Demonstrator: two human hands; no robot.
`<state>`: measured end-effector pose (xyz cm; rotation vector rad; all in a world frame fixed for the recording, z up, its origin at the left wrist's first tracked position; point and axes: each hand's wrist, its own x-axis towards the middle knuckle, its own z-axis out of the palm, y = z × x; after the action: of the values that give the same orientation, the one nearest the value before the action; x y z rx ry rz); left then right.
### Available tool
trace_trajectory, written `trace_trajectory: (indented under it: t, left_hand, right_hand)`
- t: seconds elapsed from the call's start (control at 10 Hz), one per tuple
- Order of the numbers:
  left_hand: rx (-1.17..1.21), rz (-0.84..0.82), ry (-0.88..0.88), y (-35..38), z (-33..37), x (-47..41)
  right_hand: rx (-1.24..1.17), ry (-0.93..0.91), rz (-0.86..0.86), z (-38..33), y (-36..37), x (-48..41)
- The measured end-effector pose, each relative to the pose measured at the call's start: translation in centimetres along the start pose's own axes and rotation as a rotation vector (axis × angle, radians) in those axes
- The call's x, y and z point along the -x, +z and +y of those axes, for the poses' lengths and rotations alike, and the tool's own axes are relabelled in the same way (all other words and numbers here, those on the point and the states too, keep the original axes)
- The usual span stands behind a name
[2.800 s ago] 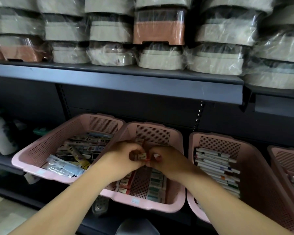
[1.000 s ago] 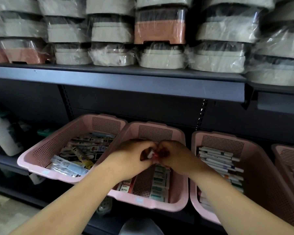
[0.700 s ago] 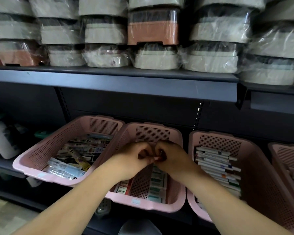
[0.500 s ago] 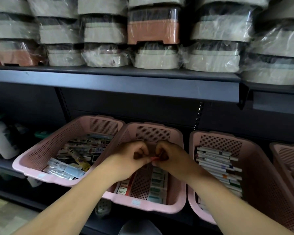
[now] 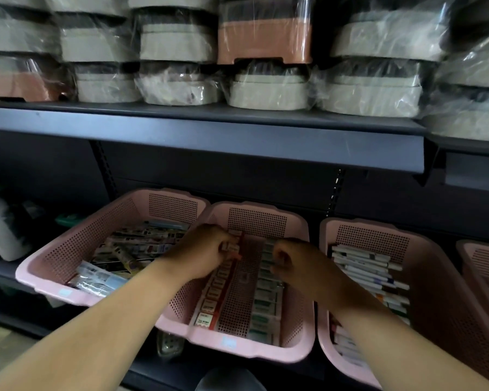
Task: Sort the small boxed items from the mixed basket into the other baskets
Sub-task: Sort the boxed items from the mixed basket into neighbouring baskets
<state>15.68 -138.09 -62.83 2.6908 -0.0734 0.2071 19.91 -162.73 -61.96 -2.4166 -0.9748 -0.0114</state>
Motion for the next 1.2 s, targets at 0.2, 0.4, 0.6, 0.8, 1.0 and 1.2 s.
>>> trace_trajectory:
  t: [0.2, 0.4, 0.6, 0.8, 1.0, 1.2]
  left_hand:
    - [-0.184, 0.003, -0.052, -0.2, -1.7, -5.4]
    - [-0.351, 0.031, 0.008, 1.1, -2.8, -8.6]
    - [0.032, 0.125, -0.169, 3.1, -3.2, -9.6]
    - [-0.094, -0.021, -0.141, 2.9, -4.7, -9.6]
    - [-0.055, 0.040, -0.086, 3.5, -5.2, -10.0]
    - [0.116, 0.116, -0.221, 4.1, -4.4, -10.3]
  right_hand:
    - [0.139, -0.055, -0.046, 1.2, 1.5, 0.5]
    - [0.183, -0.097, -0.057, 1.8, 2.1, 0.4]
    - [0.200, -0.085, -0.028, 2.1, 2.8, 0.3]
    - [0.185, -0.087, -0.024, 1.8, 2.6, 0.5]
    - [0.175, -0.077, -0.016, 1.6, 2.5, 0.8]
    - [0.186, -0.080, -0.011, 1.6, 2.3, 0.9]
